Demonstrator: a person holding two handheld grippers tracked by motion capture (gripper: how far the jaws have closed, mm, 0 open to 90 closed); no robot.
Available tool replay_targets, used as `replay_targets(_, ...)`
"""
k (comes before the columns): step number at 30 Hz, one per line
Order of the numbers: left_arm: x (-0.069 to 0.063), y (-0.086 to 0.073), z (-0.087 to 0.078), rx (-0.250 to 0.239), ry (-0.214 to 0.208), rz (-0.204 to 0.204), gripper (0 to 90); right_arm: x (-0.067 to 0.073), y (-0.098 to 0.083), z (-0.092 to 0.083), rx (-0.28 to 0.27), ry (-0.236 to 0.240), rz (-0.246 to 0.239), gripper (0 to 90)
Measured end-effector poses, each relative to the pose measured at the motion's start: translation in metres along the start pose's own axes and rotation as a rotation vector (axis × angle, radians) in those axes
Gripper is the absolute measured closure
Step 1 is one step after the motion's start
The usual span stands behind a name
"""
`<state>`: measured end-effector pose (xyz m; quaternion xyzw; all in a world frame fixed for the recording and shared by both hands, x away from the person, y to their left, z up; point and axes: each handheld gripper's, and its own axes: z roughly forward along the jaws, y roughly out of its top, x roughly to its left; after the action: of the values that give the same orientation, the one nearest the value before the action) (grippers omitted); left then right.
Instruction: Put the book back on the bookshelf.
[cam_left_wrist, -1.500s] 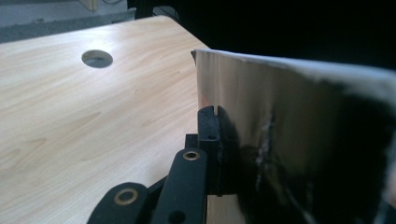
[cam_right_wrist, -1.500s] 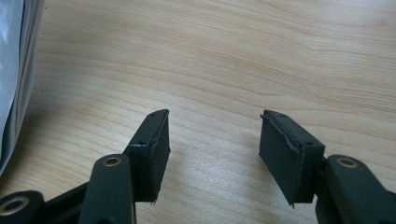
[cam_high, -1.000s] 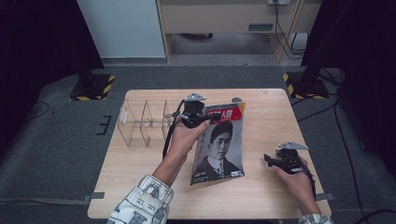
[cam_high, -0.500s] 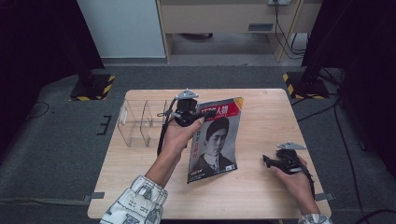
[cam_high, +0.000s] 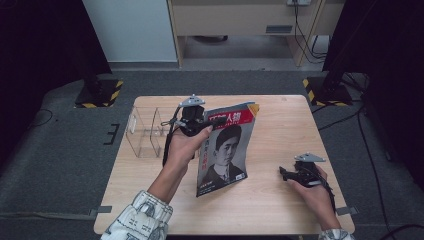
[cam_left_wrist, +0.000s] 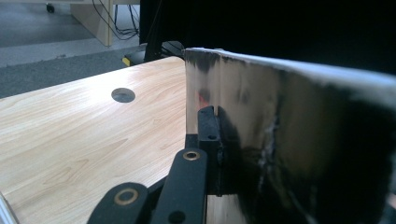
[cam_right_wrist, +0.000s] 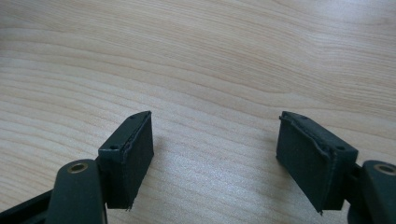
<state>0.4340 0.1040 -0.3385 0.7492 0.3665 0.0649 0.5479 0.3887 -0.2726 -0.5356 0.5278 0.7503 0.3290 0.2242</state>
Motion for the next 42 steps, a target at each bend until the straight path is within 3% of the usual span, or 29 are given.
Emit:
replay_targets(17, 0.008, -0.004, -0.032, -0.023, 0.024, -0.005, 86.5, 0.0, -0.001, 0.001, -0.016, -0.001, 0.0, 27.0)
replay_targets(42, 0.017, -0.016, -0.064, -0.058, 0.048, -0.02, 86.5, 0.001, -0.002, 0.001, -0.018, -0.003, 0.003, 27.0)
